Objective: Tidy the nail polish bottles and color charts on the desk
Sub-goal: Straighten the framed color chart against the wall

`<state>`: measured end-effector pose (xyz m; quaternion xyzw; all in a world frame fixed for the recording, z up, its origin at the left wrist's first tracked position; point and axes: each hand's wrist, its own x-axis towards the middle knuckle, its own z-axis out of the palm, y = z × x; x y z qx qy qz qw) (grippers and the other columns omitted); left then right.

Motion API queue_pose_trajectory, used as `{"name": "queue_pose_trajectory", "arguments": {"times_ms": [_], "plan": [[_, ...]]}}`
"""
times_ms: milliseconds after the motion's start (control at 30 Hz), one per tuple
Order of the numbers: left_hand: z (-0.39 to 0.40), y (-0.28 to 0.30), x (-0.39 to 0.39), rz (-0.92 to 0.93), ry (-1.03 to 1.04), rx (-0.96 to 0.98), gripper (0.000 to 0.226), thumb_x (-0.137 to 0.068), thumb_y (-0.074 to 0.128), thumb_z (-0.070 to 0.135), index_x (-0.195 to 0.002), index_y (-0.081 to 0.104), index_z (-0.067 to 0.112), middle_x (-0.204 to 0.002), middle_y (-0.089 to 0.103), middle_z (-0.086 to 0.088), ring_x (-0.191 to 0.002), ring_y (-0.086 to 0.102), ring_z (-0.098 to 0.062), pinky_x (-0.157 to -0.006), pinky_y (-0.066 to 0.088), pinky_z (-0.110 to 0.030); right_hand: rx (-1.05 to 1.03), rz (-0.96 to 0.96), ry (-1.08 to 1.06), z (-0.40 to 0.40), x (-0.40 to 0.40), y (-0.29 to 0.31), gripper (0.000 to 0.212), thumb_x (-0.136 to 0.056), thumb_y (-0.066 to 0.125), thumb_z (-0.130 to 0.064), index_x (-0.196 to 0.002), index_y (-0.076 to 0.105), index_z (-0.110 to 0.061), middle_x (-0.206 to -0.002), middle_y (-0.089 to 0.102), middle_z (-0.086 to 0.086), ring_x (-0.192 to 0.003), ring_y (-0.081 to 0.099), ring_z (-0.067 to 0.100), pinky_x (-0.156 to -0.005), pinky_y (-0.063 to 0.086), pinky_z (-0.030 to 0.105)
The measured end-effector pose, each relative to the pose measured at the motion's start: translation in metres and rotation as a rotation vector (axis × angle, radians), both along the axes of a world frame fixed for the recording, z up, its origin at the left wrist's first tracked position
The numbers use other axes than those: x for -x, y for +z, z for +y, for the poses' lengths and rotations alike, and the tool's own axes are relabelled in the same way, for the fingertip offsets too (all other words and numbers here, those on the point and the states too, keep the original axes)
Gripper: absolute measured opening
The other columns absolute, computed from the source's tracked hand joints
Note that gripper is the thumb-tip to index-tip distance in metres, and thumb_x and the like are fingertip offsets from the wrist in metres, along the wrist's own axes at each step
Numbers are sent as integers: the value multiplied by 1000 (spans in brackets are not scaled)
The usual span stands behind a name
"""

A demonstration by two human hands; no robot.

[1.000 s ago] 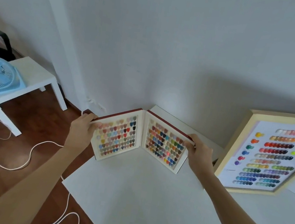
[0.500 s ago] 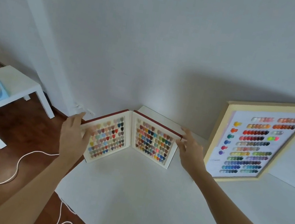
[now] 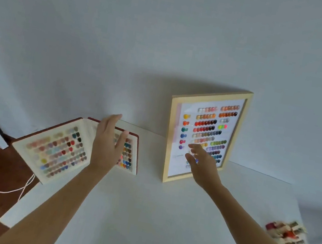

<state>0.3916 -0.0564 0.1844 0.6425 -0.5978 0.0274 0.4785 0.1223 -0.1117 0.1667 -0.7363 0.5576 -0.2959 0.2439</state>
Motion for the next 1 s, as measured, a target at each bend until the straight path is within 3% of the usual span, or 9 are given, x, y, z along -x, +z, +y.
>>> {"name": "queue_pose_trajectory", "arguments": {"times_ms": [167,267,367,533,667,767,900,1000], "plan": [[-19,-10,75,13,-82,-35,42,-94,53,21,-132,46,5,-134,51,-15,-126,48,-26,-100,37,-26,11,-46,-82,-8,72,-5,25,-93,56,-24,-115,60,-13,-114,68,9,-101,65,23,-82,45,22],[-33,-22,104,27,-92,-98,49,-95,53,23,-138,37,6,-141,44,-15,-131,43,-27,-102,40,-32,8,-50,-144,-20,100,-10,18,-93,55,-20,-106,63,-12,-104,71,10,-94,68,24,-79,45,22],[-50,-33,122,107,-102,-187,60,-94,53,24,-144,24,8,-149,33,-15,-137,36,-28,-101,34,-28,-22,-32,-186,-36,113,-16,19,-93,54,-19,-107,63,-10,-103,71,12,-87,67,21,-77,45,23],[-76,-52,132,228,-135,-266,69,-96,50,27,-149,7,12,-155,20,-14,-141,31,-30,-101,42,-38,-83,-33,-267,-70,118,-20,26,-93,53,-23,-112,61,-7,-107,69,13,-95,64,24,-80,42,24],[-93,-63,131,258,-164,-225,65,-97,49,29,-148,12,19,-148,32,-11,-134,41,-24,-91,50,-35,-128,-67,-337,-96,119,-23,28,-94,53,-25,-114,60,-7,-112,67,13,-98,62,24,-80,44,28],[-101,-68,134,272,-144,-217,63,-95,51,26,-147,14,23,-141,41,-8,-127,46,-19,-82,48,-22,-157,-74,-396,-117,120,-23,32,-95,51,-25,-121,56,-7,-117,65,14,-105,61,26,-85,44,29],[-105,-74,134,318,-126,-204,60,-96,50,25,-146,17,25,-135,47,-7,-121,54,-18,-78,58,-29,-201,-96,-444,-143,125,-28,40,-96,48,-25,-131,47,-7,-125,60,16,-112,59,28,-93,45,34],[-108,-78,134,341,-101,-192,56,-97,48,24,-146,19,27,-133,50,-5,-118,57,-16,-72,58,-23,-278,-133,-435,-166,129,-33,50,-96,46,-33,-139,36,-9,-133,53,15,-120,52,30,-95,44,38]]}}
